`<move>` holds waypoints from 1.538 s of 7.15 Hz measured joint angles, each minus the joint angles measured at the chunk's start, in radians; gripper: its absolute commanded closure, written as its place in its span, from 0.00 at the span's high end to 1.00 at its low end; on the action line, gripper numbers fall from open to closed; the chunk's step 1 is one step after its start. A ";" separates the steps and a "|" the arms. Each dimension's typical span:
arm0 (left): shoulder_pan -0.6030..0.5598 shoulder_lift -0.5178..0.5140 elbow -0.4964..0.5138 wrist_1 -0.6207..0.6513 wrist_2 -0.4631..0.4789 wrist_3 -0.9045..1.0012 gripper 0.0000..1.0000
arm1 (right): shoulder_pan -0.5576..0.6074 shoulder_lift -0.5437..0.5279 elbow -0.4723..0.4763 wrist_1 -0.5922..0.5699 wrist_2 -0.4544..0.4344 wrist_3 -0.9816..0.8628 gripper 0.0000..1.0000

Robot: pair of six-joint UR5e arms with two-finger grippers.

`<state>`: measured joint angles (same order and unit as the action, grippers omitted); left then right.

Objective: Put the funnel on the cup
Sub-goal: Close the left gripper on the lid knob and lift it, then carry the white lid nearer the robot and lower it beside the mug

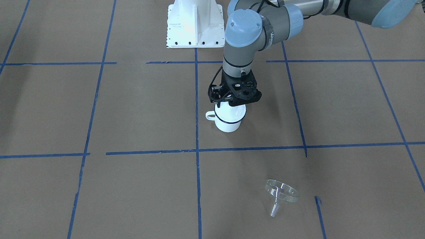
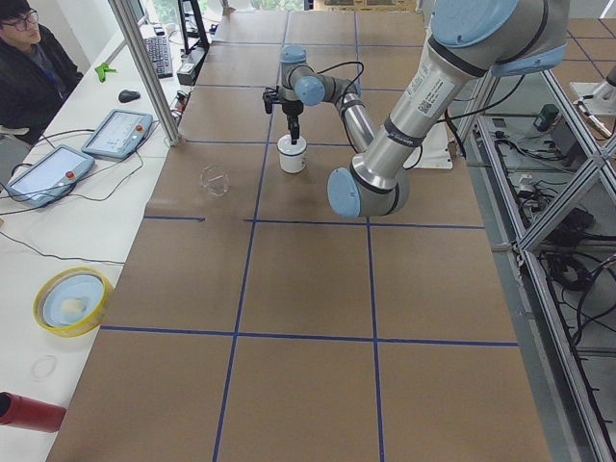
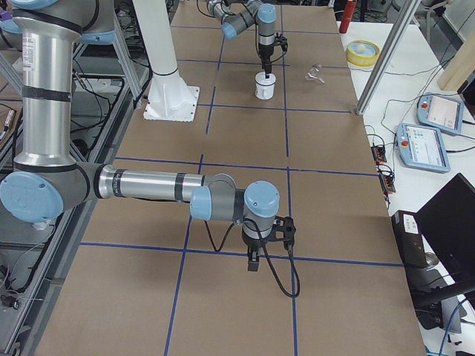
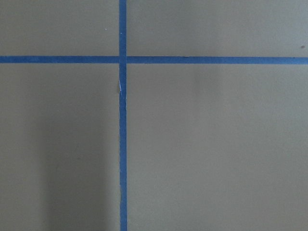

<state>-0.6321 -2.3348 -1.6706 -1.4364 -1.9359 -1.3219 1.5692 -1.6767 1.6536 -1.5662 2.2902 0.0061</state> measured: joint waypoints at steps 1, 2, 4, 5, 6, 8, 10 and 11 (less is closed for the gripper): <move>0.000 0.001 0.000 0.001 0.000 -0.001 0.00 | 0.000 0.000 0.000 0.000 0.000 0.000 1.00; 0.000 0.001 -0.002 0.001 0.000 0.000 0.00 | 0.000 0.000 0.000 0.000 0.000 0.000 1.00; 0.000 0.001 -0.013 0.005 0.002 0.005 0.00 | 0.000 0.000 0.000 0.000 0.000 0.000 1.00; -0.003 0.001 -0.023 0.010 0.002 0.007 0.00 | 0.000 0.000 0.000 0.000 0.000 0.000 1.00; -0.011 0.001 -0.047 0.026 0.002 0.010 0.00 | 0.000 0.000 0.000 0.000 0.000 0.000 1.00; -0.046 0.021 -0.156 0.101 0.002 0.055 0.00 | 0.000 0.000 0.000 0.000 0.000 0.000 1.00; -0.067 0.127 -0.313 0.132 0.005 0.113 0.00 | 0.000 0.000 0.000 0.000 0.000 0.000 1.00; -0.065 0.181 -0.375 0.133 0.006 0.136 0.00 | 0.000 0.000 0.000 0.000 0.000 0.000 1.00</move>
<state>-0.6972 -2.1541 -2.0454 -1.3037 -1.9299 -1.1863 1.5693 -1.6766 1.6536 -1.5662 2.2902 0.0061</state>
